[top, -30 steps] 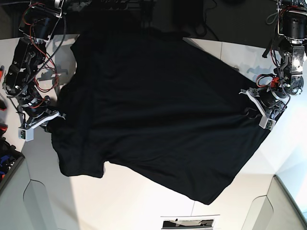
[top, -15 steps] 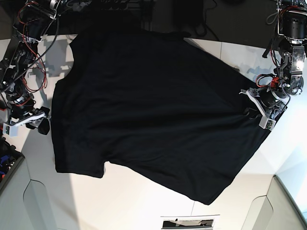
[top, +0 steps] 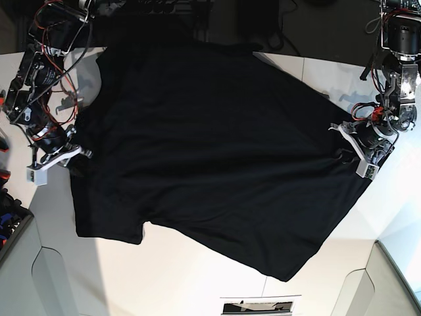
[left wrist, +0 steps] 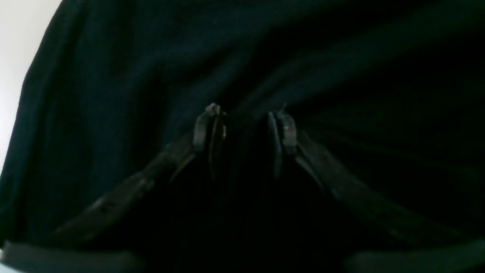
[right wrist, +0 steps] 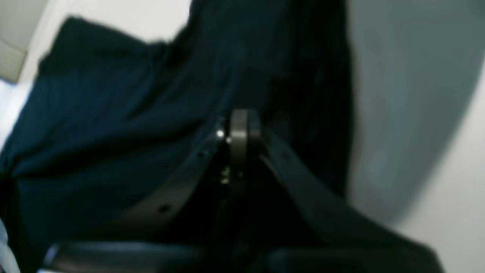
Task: Layout the t-shirt on the table in an organized manner, then fold the t-shirt properly
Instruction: 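Regrasp the shirt edge with the left gripper and pull it outward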
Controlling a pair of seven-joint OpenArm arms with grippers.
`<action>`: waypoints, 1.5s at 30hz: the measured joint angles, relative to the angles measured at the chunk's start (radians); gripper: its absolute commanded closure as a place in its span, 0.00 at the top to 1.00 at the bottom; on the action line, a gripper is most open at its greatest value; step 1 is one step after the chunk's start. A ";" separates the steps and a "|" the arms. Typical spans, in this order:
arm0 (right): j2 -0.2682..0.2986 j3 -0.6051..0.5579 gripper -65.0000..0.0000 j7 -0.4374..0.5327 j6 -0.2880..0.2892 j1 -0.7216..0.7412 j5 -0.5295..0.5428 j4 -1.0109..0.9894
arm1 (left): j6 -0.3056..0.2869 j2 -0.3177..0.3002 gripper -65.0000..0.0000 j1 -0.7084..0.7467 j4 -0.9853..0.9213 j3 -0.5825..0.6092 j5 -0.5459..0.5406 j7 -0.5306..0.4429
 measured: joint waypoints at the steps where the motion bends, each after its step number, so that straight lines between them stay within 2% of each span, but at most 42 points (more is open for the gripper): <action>1: 0.000 -0.014 0.00 0.002 0.000 -0.012 -0.008 -0.005 | -0.010 0.000 0.36 0.000 0.007 -0.001 -0.016 0.023; 4: 0.000 -0.046 0.00 0.046 0.000 -0.056 -0.067 -0.011 | -0.056 -0.008 0.36 0.013 0.081 -0.002 -0.063 0.121; 7: 0.000 -0.048 0.00 0.123 -0.023 -0.082 -0.135 -0.011 | -0.072 0.002 0.36 0.039 0.162 0.004 -0.075 0.144; 10: 0.008 -0.048 0.00 0.134 -0.042 -0.084 -0.172 -0.011 | -0.077 0.007 0.36 0.027 0.202 0.008 -0.076 0.139; 16: 0.042 -0.048 0.00 0.172 -0.038 -0.056 -0.174 -0.030 | -0.079 0.003 0.36 0.023 0.203 0.008 -0.069 0.137; 21: 0.085 -0.048 0.00 0.175 -0.042 0.017 -0.172 -0.158 | -0.079 0.004 0.36 0.023 0.203 0.008 -0.067 0.137; 28: 0.092 -0.047 0.00 0.252 -0.026 0.050 -0.116 -0.311 | -0.079 0.003 0.36 0.021 0.203 0.008 -0.042 0.137; 32: 0.092 -0.047 0.00 0.281 -0.023 0.050 -0.117 -0.320 | -0.079 0.003 0.36 0.020 0.203 0.008 -0.016 0.137; 34: 0.091 -0.047 0.00 0.279 -0.021 0.064 -0.149 -0.323 | -0.079 0.003 0.36 0.020 0.203 0.008 -0.012 0.136; 35: 0.091 -0.047 0.00 0.276 -0.023 0.075 -0.169 -0.325 | -0.079 0.003 0.37 0.020 0.203 0.008 -0.012 0.137; 39: 0.101 -0.050 0.00 0.254 -0.035 0.122 -0.214 -0.333 | -0.079 0.003 0.52 0.020 0.203 0.008 -0.011 0.137; 42: 0.134 -0.050 0.00 0.249 -0.036 0.142 -0.226 -0.341 | -0.071 0.003 0.52 0.020 0.203 0.008 -0.012 0.136; 45: 0.181 -0.049 0.00 0.219 -0.039 0.166 -0.194 -0.341 | 0.002 0.003 0.52 0.018 0.203 0.008 -0.014 0.136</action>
